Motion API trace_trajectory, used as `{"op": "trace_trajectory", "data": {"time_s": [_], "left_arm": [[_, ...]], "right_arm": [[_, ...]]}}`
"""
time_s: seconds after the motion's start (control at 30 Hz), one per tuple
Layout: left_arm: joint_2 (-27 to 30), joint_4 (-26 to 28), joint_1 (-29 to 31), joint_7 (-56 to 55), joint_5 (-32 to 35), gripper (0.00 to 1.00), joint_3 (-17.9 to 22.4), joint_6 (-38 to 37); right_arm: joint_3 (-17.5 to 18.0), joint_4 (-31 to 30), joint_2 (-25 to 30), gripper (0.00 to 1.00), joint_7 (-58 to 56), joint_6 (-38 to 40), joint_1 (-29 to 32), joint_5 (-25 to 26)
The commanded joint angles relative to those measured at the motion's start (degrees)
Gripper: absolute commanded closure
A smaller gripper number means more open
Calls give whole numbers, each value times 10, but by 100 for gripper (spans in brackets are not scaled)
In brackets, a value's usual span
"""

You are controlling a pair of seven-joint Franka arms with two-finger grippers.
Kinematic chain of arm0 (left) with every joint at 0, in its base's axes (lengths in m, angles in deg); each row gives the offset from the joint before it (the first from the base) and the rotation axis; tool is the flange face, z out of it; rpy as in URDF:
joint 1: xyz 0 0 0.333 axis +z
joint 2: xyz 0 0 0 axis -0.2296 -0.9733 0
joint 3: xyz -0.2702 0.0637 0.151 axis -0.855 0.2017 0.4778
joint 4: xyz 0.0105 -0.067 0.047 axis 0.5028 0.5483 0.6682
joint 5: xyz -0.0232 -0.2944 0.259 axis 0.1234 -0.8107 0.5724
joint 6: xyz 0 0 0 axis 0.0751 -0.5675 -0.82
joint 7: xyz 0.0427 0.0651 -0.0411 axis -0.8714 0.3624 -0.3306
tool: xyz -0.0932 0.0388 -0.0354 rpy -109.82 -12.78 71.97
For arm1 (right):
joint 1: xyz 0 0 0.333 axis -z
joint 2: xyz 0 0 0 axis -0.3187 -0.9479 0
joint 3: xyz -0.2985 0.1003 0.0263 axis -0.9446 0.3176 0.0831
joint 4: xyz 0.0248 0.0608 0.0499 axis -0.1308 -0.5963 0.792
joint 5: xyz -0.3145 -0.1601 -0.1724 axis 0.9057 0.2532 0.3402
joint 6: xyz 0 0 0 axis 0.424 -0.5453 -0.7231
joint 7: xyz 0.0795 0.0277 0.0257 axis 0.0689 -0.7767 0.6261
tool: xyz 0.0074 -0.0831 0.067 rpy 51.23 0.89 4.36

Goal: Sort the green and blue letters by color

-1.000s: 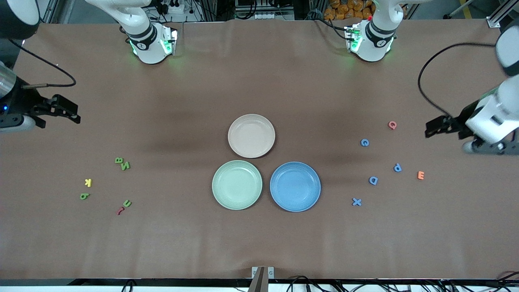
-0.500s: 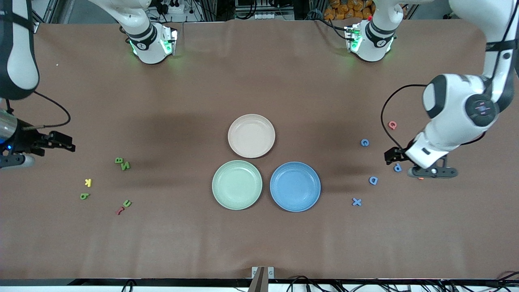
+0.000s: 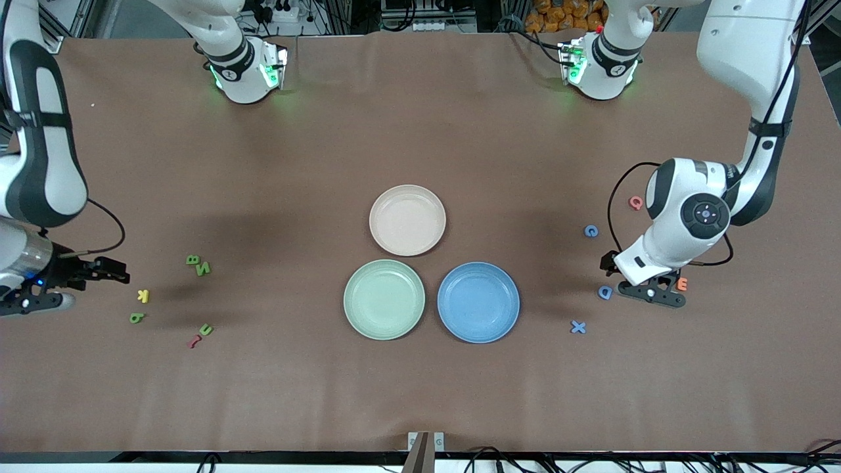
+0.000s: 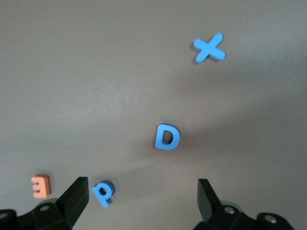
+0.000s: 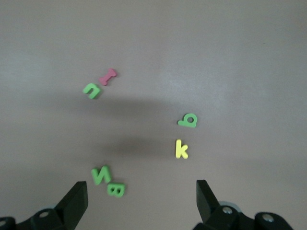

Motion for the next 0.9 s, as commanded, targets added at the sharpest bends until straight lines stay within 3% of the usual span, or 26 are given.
{"op": "trace_trajectory", "data": {"time_s": [0.0, 0.23, 0.47, 0.7, 0.87], "left_arm": [[-40, -34, 8, 77, -9, 0, -3, 1], [-70, -52, 12, 157, -79, 0, -3, 1], [-90, -61, 12, 166, -84, 0, -3, 1], [-106, -74, 13, 166, -85, 0, -3, 1], [-111, -77, 13, 165, -86, 0, -3, 1]], "right_arm": [[8, 41, -61, 0, -26, -15, 18, 8], [7, 94, -124, 1, -39, -17, 20, 12], [7, 126, -163, 1, -48, -34, 20, 13], [7, 133, -201, 5, -82, -103, 27, 17], [7, 172, -241, 9, -82, -116, 23, 19]]}}
